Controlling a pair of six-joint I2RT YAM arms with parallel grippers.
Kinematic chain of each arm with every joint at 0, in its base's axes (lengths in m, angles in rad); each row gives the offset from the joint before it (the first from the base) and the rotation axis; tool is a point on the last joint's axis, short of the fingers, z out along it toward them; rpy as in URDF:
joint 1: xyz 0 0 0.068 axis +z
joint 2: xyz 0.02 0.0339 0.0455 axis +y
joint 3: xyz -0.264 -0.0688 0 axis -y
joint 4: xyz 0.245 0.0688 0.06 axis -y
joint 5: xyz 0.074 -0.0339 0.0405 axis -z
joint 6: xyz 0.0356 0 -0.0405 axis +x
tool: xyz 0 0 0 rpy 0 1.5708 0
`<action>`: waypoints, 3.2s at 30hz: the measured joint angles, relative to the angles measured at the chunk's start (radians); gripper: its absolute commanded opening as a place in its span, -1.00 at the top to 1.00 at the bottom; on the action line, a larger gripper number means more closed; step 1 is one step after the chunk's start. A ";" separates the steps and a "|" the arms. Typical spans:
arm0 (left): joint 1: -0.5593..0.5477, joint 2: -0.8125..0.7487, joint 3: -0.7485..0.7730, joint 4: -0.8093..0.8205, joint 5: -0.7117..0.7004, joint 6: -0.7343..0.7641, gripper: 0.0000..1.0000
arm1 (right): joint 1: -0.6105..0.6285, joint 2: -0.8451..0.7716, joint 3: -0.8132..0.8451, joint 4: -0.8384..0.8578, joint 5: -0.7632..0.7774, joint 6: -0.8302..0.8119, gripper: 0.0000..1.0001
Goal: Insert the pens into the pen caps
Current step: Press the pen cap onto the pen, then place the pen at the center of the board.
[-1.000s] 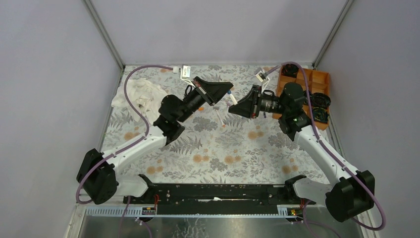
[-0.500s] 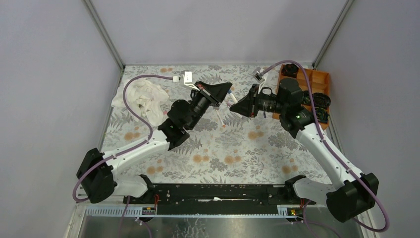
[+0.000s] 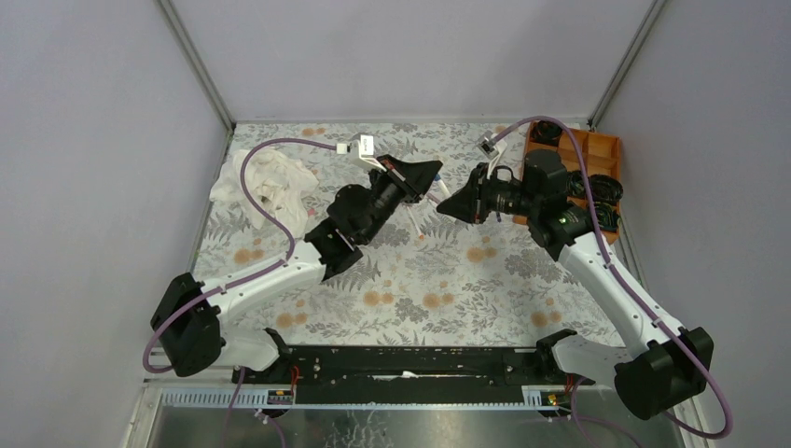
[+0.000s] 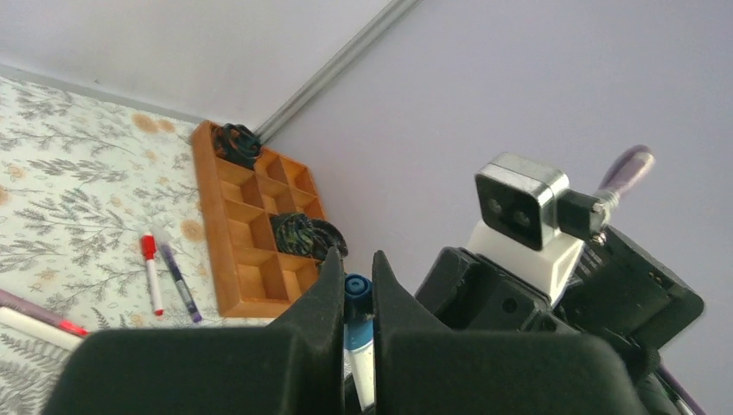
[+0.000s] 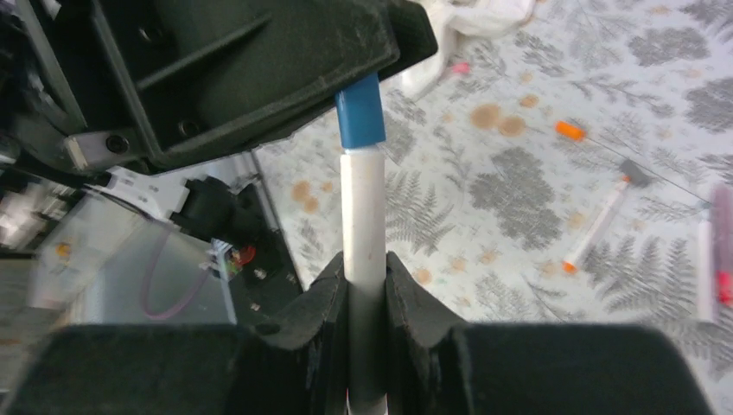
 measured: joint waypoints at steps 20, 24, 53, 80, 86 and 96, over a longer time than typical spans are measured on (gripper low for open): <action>-0.031 0.056 -0.050 0.181 0.003 -0.104 1.00 | -0.028 -0.008 -0.028 0.016 -0.090 0.035 1.00; -0.047 0.105 -0.045 0.212 -0.019 -0.140 1.00 | -0.033 -0.007 -0.034 -0.035 -0.072 0.042 1.00; -0.122 0.063 -0.098 0.149 0.023 -0.051 1.00 | -0.084 -0.004 -0.034 -0.237 -0.256 -0.018 1.00; -0.220 -0.149 -0.135 -0.274 0.257 -0.009 -0.60 | -0.162 -0.030 -0.103 0.119 -0.035 -0.008 1.00; -0.180 -0.362 -0.189 -0.335 0.232 0.128 -0.97 | -0.179 -0.031 -0.131 0.138 -0.041 -0.068 1.00; 0.124 -0.323 -0.131 -0.560 0.314 0.331 -0.97 | -0.201 0.132 -0.135 -0.024 0.261 -0.333 0.79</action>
